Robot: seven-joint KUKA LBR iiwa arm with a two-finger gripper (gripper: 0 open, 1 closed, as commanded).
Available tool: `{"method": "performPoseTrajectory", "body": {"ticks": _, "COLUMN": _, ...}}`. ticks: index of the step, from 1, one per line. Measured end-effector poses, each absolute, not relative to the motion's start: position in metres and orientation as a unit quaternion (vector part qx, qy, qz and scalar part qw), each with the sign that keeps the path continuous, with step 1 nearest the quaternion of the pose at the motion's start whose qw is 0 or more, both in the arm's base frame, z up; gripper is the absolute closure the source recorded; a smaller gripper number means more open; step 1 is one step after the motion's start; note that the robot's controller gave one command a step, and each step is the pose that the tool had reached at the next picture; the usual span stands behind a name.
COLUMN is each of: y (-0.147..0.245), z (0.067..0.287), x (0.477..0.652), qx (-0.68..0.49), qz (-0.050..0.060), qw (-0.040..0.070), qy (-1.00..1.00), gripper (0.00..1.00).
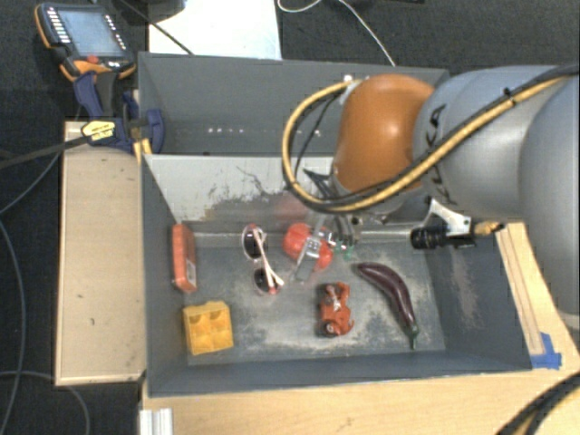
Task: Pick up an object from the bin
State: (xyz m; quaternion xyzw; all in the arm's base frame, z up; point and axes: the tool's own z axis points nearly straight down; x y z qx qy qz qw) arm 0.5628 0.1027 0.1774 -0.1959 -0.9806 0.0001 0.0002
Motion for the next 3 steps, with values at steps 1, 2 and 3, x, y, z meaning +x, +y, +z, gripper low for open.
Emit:
{"method": "performPoseTrajectory", "body": {"ticks": 1, "y": 0.062, "z": 0.135, "x": 0.580, "qx": -0.058, "qz": 0.000, "qw": -0.001, "qy": -0.998, "gripper": 0.00}}
{"method": "performPoseTrajectory", "body": {"ticks": 2, "y": 0.043, "z": 0.081, "x": 0.592, "qx": -0.167, "qz": -0.004, "qw": -0.014, "qy": -0.986, "gripper": 0.00}}
{"method": "performPoseTrajectory", "body": {"ticks": 3, "y": 0.029, "z": 0.071, "x": 0.575, "qx": -0.119, "qz": -0.001, "qw": -0.003, "qy": -0.993, "gripper": 1.00}}
